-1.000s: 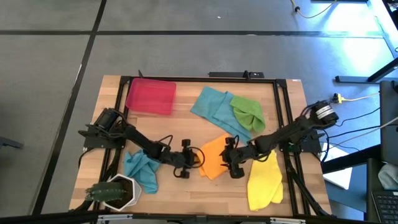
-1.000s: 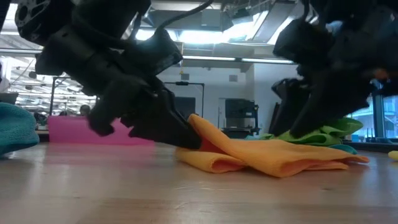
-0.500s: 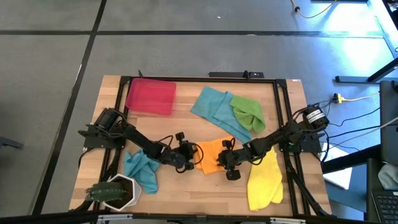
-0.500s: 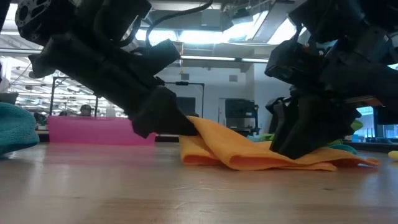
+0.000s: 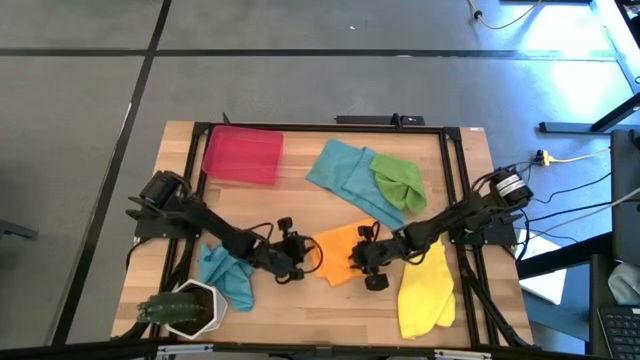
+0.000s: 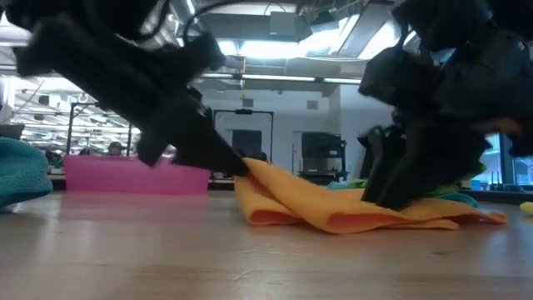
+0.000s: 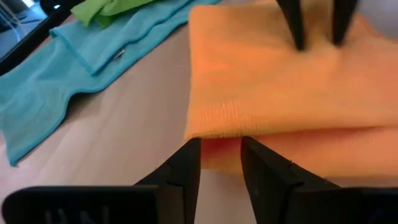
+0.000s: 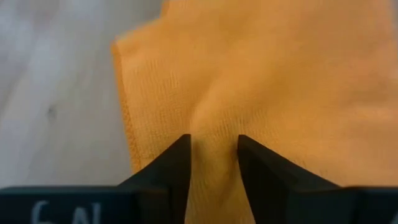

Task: Roll microfiber towels into tight, uniform cylinder then place into a basket
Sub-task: Fold the orange microfiber towel

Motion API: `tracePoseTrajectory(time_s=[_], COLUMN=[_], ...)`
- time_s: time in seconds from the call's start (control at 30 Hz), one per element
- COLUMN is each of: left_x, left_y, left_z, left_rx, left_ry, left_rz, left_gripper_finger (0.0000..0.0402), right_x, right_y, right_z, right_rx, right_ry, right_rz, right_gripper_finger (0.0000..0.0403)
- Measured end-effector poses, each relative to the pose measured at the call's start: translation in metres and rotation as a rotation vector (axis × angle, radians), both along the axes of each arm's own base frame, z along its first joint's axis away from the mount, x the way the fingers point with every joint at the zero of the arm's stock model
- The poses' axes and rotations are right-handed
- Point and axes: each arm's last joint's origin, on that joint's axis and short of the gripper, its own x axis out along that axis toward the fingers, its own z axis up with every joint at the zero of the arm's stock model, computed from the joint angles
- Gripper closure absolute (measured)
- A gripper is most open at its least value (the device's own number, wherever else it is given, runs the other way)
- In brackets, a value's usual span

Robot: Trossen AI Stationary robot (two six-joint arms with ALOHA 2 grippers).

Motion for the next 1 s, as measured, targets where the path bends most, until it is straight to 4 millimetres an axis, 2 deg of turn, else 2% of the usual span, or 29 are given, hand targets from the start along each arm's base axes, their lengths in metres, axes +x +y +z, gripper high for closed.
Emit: tracePoseTrajectory(time_s=[0.17,0.3,0.47,0.63,0.77,0.87,1.0], left_x=[-0.009,-0.011,-0.004,0.007,0.012,0.013,0.013], left_y=[-0.012,-0.013,0.009,0.042,0.060,0.066,0.057], left_z=[0.017,0.030,0.030,0.025,0.023,0.021,0.018], left_rx=[-0.023,-0.016,0.037,-0.035,-0.110,-0.203,-0.318], left_ry=[-0.013,-0.060,-0.049,0.002,0.037,0.063,0.088], left_rz=[-0.060,-0.048,0.045,0.064,0.052,0.010,-0.085], left_gripper_finger=[0.0296,0.0296,0.0296,0.0296,0.0296,0.0296,0.0296], right_x=[-0.002,-0.006,-0.014,-0.023,-0.031,-0.033,-0.033], right_y=[-0.001,-0.002,-0.002,0.001,0.004,0.003,-0.001], right_z=[0.018,0.030,0.027,0.014,0.010,0.010,0.009], right_rx=[0.015,0.034,0.082,0.119,0.115,0.121,0.073], right_ry=[-0.051,-0.063,0.040,0.203,0.281,0.302,0.298], right_rz=[-0.005,-0.004,-0.003,-0.004,-0.031,-0.061,-0.100], right_gripper_finger=[0.0261,0.0261,0.0274,0.0308,0.0335,0.0351,0.0361])
